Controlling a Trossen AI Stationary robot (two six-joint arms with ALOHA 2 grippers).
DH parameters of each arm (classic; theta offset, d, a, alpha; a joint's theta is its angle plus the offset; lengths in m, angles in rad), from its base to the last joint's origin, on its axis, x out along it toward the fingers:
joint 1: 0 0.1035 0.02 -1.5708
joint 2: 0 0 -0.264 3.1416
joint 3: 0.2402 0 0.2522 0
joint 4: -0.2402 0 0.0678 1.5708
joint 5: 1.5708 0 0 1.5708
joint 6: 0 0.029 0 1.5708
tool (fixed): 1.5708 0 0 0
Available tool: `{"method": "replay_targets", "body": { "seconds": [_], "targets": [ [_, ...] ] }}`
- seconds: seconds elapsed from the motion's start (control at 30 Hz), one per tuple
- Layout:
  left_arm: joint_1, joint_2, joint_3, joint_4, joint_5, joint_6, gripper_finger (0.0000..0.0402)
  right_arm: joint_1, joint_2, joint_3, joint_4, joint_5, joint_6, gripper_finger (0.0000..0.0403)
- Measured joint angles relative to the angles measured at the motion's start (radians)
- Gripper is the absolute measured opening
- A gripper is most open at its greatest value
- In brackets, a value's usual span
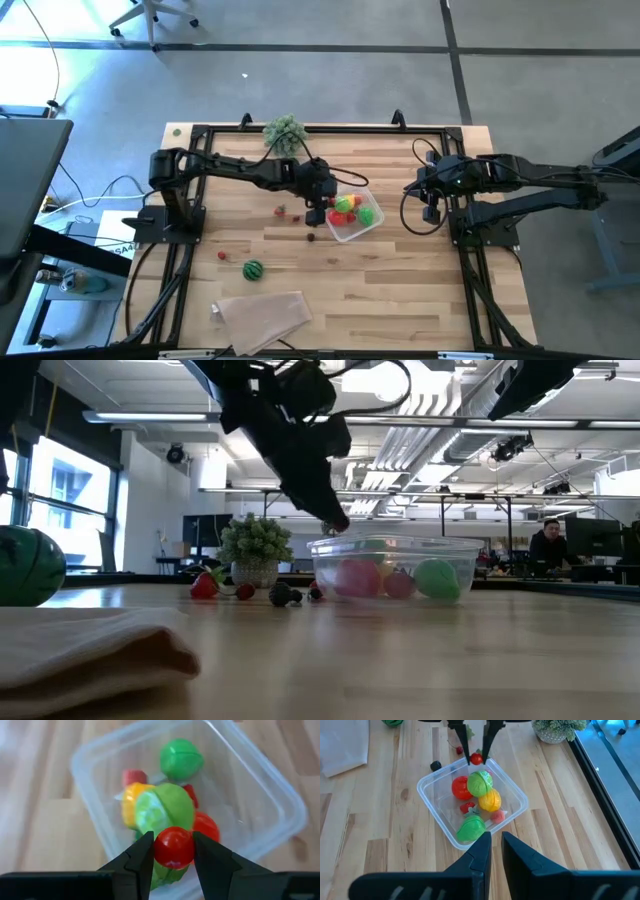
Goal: Pick and placing Produce into tupperware
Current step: Put the cherry tomato into the transparent bin, then put the top blackberry into the transparent bin
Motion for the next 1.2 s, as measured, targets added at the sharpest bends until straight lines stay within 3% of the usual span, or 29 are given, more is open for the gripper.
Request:
{"method": "replay_targets", "body": {
  "seconds": [0.67,1.2],
  "targets": [
    [-0.003,0.064,0.000,0.037,0.002,-0.026,0.0112,0.000,0.000,0.000,0.000,0.000,0.000,0.0034],
    [-0.003,0.064,0.000,0.033,0.013,-0.026,0.0148,0.000,0.000,0.000,0.000,0.000,0.000,0.0034]
  ]
}}
